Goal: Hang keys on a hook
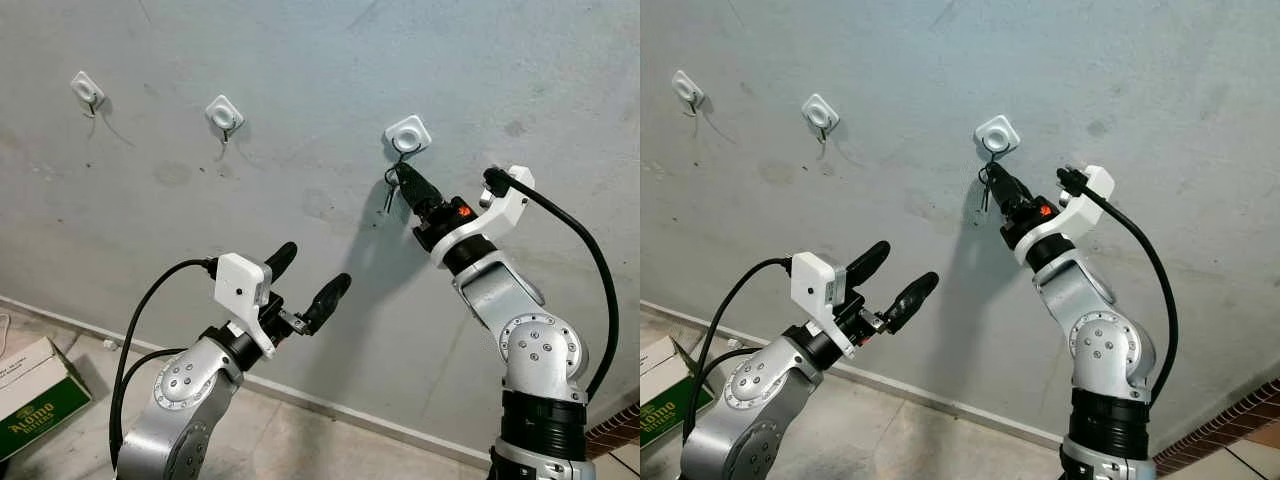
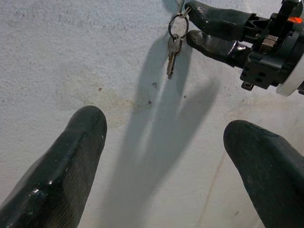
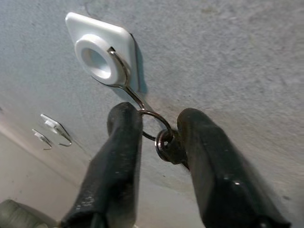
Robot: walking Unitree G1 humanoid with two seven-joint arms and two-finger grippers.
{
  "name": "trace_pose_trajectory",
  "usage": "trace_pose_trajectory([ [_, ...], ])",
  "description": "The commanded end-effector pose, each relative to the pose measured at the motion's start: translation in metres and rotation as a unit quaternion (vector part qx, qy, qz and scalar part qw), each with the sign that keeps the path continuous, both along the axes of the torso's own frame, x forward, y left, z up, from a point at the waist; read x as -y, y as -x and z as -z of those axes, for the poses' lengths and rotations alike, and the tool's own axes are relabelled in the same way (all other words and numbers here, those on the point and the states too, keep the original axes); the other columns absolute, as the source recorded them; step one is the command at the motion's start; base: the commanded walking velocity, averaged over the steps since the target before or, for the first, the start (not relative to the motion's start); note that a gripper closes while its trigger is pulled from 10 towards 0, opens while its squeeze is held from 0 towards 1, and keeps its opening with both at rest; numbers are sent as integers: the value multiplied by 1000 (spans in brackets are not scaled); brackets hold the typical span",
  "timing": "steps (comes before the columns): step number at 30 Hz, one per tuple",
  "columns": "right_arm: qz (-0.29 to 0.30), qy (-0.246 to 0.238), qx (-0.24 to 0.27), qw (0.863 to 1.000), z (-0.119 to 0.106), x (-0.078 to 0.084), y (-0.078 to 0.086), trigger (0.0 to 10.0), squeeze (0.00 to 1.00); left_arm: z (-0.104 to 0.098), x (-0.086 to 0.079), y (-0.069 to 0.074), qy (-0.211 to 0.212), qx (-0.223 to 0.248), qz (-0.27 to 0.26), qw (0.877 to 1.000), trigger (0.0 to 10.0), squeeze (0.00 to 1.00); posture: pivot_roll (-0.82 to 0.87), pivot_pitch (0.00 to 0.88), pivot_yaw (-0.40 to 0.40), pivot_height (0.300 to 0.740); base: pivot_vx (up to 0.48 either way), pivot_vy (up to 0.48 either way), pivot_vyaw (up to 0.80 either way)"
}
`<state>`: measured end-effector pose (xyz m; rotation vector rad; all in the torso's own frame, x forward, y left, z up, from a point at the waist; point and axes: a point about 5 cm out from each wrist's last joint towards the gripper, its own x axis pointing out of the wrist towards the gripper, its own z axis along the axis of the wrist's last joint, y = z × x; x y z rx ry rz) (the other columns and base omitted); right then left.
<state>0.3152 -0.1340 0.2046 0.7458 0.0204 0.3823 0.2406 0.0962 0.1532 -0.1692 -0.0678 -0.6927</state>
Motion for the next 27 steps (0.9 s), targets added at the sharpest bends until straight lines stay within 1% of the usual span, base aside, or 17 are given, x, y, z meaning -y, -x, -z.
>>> trace_pose_trajectory([
  [1,20,33,-102,994,41,6,0,10000,1000,-6,0,0,-2,15,2,1000,10000,0,-21,57,40,740,0,0,0],
  [6,29,44,-95,994,41,10,0,10000,1000,-5,0,0,-3,14,2,1000,10000,0,-21,57,40,740,0,0,0],
  [8,32,59,-89,994,40,11,-1,10000,1000,-5,0,0,-3,15,2,1000,10000,0,-21,57,40,740,0,0,0],
  [11,41,97,-69,992,38,14,0,10000,1000,-5,0,0,-4,15,1,1000,10000,0,-21,57,42,740,0,0,0],
  [12,41,97,-69,992,38,14,0,10000,1000,-5,0,0,-4,15,1,1000,10000,0,-21,57,42,740,0,0,0],
  [13,43,113,-60,991,36,14,0,10000,1000,-5,0,0,-4,15,1,1000,10000,0,-21,57,42,740,0,0,0],
  [14,41,157,-28,986,32,13,1,10000,1000,-5,0,0,-5,15,0,1000,10000,0,-21,56,42,740,0,0,0],
  [15,41,157,-28,986,32,13,1,10000,1000,-5,0,0,-5,15,0,1000,10000,0,-21,56,42,740,0,0,0],
  [17,30,207,15,978,26,10,4,10000,1000,-5,0,0,-6,15,0,1000,10000,0,-21,56,42,740,0,0,0],
  [18,30,207,15,978,26,10,4,10000,1000,-5,0,0,-6,15,0,1000,10000,0,-21,56,42,740,0,0,0],
  [20,29,227,24,973,26,9,5,10000,1000,-5,0,-1,-6,15,-1,1000,10000,0,-21,55,43,740,0,0,0],
  [27,36,237,36,970,27,11,5,10000,1000,-5,0,-1,-7,14,-1,1000,10000,0,-22,54,44,740,0,0,0],
])
